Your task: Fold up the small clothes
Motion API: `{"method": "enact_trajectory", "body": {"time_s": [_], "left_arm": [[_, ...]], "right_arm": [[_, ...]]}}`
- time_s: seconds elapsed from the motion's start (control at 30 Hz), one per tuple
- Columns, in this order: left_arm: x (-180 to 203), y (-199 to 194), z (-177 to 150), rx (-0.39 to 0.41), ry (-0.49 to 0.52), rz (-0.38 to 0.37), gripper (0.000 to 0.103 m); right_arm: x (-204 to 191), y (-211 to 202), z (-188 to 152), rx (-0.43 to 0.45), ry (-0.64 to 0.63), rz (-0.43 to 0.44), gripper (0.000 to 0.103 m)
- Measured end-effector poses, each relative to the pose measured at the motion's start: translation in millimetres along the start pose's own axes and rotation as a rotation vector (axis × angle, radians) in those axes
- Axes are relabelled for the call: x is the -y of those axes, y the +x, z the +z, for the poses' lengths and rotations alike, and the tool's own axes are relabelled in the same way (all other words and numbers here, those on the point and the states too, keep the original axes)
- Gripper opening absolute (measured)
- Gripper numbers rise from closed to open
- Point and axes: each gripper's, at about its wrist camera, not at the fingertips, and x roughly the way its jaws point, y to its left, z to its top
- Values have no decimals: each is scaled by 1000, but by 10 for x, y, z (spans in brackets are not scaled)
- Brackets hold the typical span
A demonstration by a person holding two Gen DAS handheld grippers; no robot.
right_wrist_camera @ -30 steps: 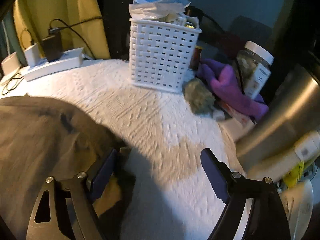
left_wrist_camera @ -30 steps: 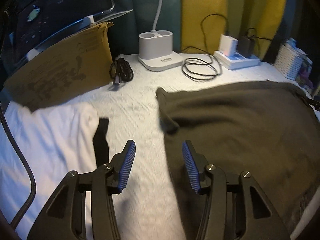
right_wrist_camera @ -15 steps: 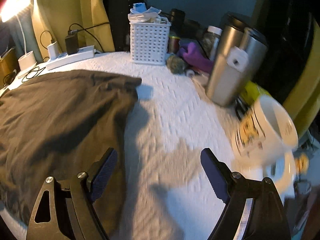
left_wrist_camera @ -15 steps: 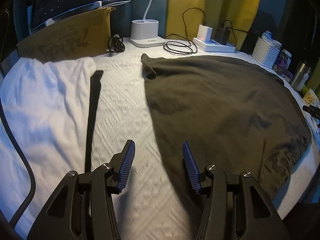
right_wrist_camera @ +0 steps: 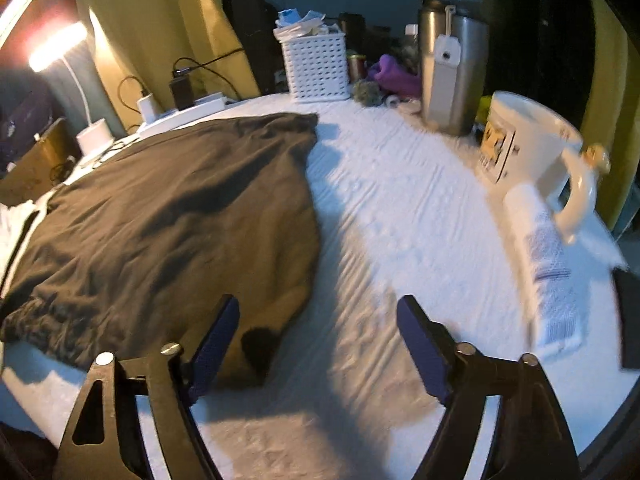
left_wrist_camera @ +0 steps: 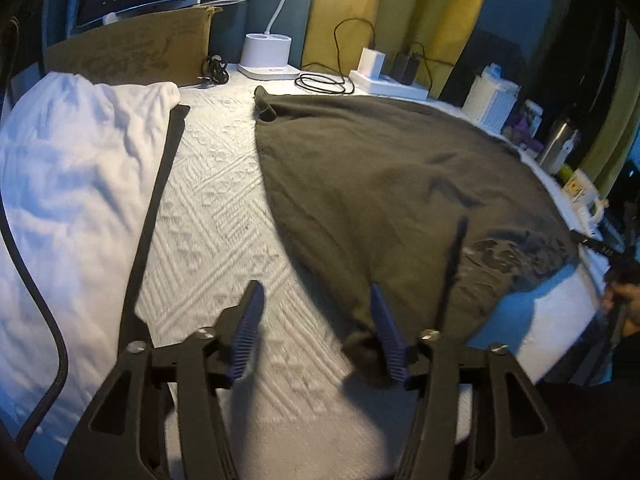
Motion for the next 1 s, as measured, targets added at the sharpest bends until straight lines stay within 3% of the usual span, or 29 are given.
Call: {"method": "enact_trajectory", "body": {"time_s": [0.1,0.3,0.37,0.47,0.5,0.53,0.57,0.6,0.67,0.7,0.87,1.0], "left_arm": [[1,-65,-62,15,-15,-34,66],[135,-52,-172,3,21,-90,69],[189,-27,-192,-2,30,-110,69],[290,2,-228,-3,69,-120,69],[302,22,-233,-5,77,-123,68],[322,59,-237,-5,86,-123,68],[337,65,-232,9,95,-112,56],[343,91,-209,-4,97,-108,30],[308,77,-162,-4,71,-124,19],[297,24,-126,14,70,-125,15],[305,-208,2,49,76,-141,14],[278,-274,19,30,56,-137,14]], "right_arm": [[-76,-17,-52,27,22,1,77],[-311,35,-60,30,16,55,67],[-380,51,-60,36,3,33,63],[-367,55,-63,46,20,30,30],[-350,67,-65,41,26,45,15],[-330,63,-65,45,35,51,12],[-316,61,-63,44,42,52,11],[-324,52,-54,40,33,50,9],[-347,9,-28,44,10,37,8],[-373,-37,0,53,-24,23,8],[-440,-281,142,92,-148,-29,8],[-504,-438,148,98,-214,-52,8]]}}
